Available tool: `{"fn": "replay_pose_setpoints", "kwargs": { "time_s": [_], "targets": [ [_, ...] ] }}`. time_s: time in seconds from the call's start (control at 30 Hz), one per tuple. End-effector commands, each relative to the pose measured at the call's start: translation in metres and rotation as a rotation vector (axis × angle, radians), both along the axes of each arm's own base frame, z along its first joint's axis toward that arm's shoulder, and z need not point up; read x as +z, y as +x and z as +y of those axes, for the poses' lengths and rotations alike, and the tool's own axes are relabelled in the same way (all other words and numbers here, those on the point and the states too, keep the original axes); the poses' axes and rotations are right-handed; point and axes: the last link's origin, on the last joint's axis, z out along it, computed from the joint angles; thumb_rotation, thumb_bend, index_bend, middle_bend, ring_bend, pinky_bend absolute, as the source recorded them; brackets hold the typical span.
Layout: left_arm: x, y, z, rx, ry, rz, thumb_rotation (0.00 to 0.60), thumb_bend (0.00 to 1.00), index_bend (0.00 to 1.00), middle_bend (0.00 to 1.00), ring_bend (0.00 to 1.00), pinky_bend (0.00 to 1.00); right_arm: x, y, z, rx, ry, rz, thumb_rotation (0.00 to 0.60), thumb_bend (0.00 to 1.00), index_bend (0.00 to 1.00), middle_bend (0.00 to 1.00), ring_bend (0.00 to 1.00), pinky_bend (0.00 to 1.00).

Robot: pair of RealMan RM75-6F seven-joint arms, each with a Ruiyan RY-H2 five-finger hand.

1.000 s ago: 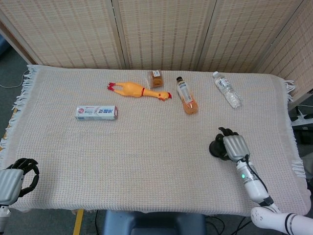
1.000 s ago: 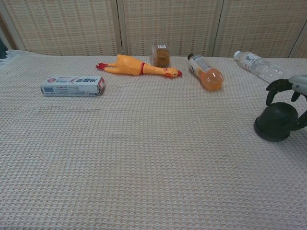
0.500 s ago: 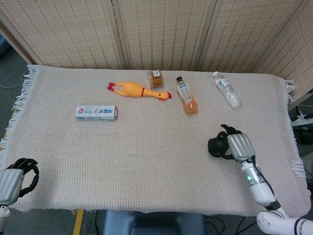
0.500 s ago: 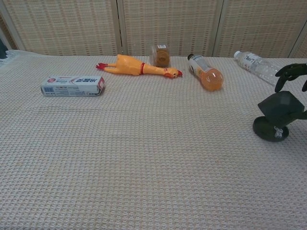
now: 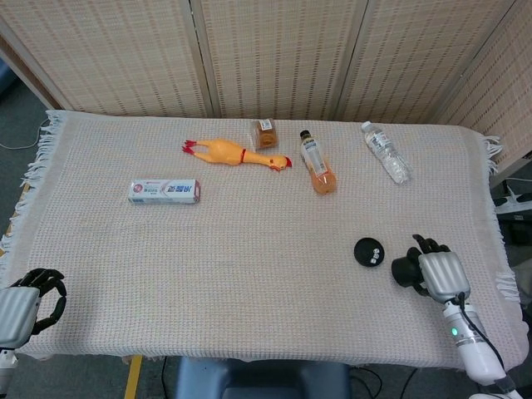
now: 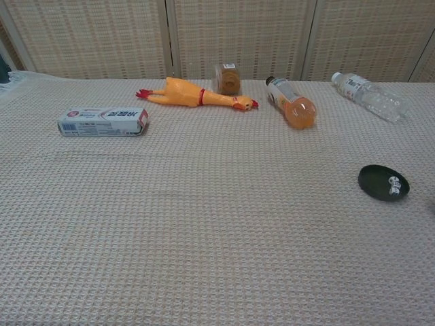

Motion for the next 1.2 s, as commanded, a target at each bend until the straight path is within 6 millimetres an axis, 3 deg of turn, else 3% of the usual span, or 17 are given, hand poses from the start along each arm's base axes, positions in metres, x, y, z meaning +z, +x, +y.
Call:
{"fn": "replay_pose_setpoints", "kwargs": {
  "time_s": [0.03, 0.3, 0.53, 0.77, 1.0, 1.2],
  "targets": [
    [0.0, 0.0, 0.0, 0.0, -0.001, 0.0, 0.6, 0.45, 0.6, 0.35, 0.27, 0.49, 0.001, -0.003, 0.005, -0.01, 0.008, 0.024, 0.6, 0.14, 0.45, 0.12, 0.17, 0.33],
    [0.0, 0.0, 0.0, 0.001, -0.003, 0.001, 0.6, 0.45, 0.6, 0.35, 0.27, 0.49, -0.005, -0.012, -0.002, -0.067, 0.041, 0.102, 0.6, 0.14, 0.42, 0.12, 0.17, 0.33],
    [-0.002, 0.0, 0.001, 0.002, -0.008, 0.004, 0.6, 0.45, 0.6, 0.35, 0.27, 0.49, -0.006, -0.012, -0.002, -0.063, 0.059, 0.09, 0.6, 0.14, 0.19, 0.12, 0.15, 0.32],
    [-0.002, 0.0, 0.001, 0.003, -0.008, 0.004, 0.6, 0.45, 0.6, 0.35, 0.27, 0.49, -0.004, -0.008, -0.001, -0.019, 0.054, 0.042, 0.6, 0.14, 0.05, 0.08, 0.13, 0.32],
    [-0.001, -0.001, 0.001, 0.002, -0.007, 0.003, 0.6, 0.45, 0.61, 0.35, 0.27, 0.49, 0.005, -0.001, 0.006, 0.062, 0.007, -0.053, 0.6, 0.14, 0.0, 0.0, 0.01, 0.18],
    [-0.001, -0.001, 0.001, 0.004, -0.004, 0.004, 0.6, 0.45, 0.6, 0.35, 0.27, 0.49, 0.023, 0.001, 0.025, 0.118, -0.113, -0.153, 0.6, 0.14, 0.0, 0.0, 0.0, 0.13]
  ]
}}
